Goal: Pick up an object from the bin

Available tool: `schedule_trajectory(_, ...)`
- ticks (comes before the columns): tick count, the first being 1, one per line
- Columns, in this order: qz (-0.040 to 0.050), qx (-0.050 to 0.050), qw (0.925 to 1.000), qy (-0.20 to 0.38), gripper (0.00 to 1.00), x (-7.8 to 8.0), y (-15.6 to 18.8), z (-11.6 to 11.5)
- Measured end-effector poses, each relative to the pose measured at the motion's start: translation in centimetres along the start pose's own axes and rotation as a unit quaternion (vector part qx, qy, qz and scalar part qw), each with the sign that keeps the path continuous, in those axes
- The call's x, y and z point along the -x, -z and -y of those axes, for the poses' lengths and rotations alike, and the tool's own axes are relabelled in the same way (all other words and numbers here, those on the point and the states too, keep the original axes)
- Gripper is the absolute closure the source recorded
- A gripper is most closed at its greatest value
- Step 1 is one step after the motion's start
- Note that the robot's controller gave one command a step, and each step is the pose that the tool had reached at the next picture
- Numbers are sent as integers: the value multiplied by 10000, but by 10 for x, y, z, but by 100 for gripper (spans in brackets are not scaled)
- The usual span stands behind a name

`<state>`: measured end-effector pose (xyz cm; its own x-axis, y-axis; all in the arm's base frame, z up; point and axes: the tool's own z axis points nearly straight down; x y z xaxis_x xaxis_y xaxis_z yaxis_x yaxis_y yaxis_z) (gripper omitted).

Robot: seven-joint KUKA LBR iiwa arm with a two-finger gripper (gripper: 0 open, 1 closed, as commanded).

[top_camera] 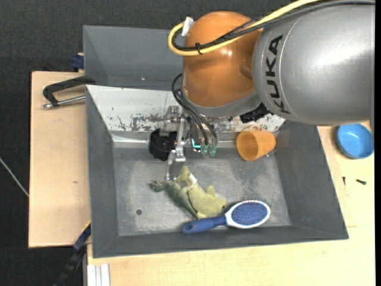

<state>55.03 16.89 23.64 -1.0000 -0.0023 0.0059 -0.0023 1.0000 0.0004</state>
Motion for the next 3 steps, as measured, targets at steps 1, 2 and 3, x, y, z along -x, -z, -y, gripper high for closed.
schedule_trajectory(1,11,-1,9970,771,0,6,-150,36)
schedule_trajectory(2,43,10,9970,775,100,8,-145,35)
schedule_trajectory(3,91,1,9793,2022,100,7,0,15)
